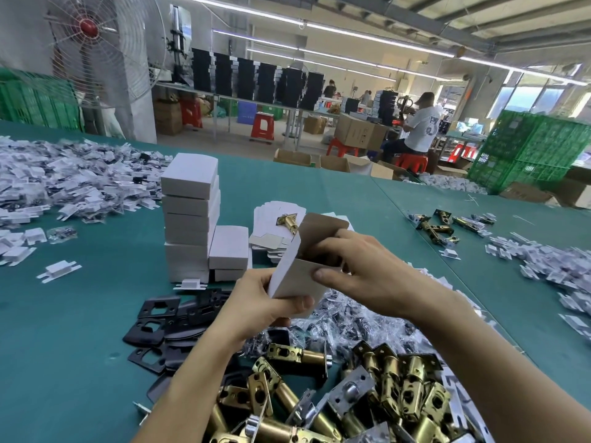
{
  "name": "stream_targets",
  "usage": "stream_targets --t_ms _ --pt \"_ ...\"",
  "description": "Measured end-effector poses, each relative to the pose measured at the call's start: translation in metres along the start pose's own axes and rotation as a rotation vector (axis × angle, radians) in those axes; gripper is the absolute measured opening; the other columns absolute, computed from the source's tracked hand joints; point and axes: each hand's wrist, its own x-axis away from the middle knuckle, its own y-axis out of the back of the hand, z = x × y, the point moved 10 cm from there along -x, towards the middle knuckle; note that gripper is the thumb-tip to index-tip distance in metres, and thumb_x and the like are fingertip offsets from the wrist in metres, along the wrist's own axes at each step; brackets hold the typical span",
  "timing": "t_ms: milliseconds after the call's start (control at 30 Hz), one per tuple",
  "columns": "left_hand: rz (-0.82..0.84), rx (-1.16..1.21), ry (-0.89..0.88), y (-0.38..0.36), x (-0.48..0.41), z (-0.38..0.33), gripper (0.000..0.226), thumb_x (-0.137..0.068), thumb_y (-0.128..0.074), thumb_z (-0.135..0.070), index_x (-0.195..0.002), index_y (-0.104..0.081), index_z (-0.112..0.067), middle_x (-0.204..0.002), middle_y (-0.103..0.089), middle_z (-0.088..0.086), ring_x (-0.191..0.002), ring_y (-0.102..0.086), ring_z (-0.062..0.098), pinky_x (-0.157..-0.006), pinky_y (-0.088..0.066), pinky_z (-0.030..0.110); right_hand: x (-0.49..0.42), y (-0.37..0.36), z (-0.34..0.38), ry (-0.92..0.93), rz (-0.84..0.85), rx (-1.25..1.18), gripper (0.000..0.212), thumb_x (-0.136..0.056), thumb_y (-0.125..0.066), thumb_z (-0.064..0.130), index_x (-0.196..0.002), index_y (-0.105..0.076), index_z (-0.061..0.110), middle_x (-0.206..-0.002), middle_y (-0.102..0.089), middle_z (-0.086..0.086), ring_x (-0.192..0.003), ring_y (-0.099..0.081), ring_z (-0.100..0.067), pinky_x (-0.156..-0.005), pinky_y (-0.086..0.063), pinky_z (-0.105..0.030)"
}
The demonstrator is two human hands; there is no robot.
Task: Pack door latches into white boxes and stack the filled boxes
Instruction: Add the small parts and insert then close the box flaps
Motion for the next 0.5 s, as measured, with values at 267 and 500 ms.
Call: stream_targets --t_ms 267,500 --pt "-0.001 -0.012 -0.109 -0.002 0.001 -0.014 0.044 -0.057 -0.084 -0.053 -0.091 -0.078 -0.025 -0.088 -0.076 0.004 -0.082 -0.071 0.017 -0.073 -0.057 0.035 0.001 -0.001 0.012 0.032 -0.048 0.018 0.027 -0.100 -0.054 0.034 -0.124 -0.065 0.032 -0.118 -0.054 0.009 -0.114 -0.048 -0.016 -0.099 -0.039 -0.036" --pt "0.035 0.041 -0.195 -0.009 0.000 -0.017 0.027 -0.072 -0.081 -0.023 -0.095 -0.072 -0.034 -0.089 -0.074 0.000 -0.083 -0.069 0.012 -0.069 -0.056 0.026 0.003 0.003 0.017 0.023 -0.093 0.085 0.022 -0.101 -0.049 0.036 -0.112 -0.064 0.024 -0.106 -0.063 0.004 -0.102 -0.053 -0.019 -0.089 -0.043 -0.037"
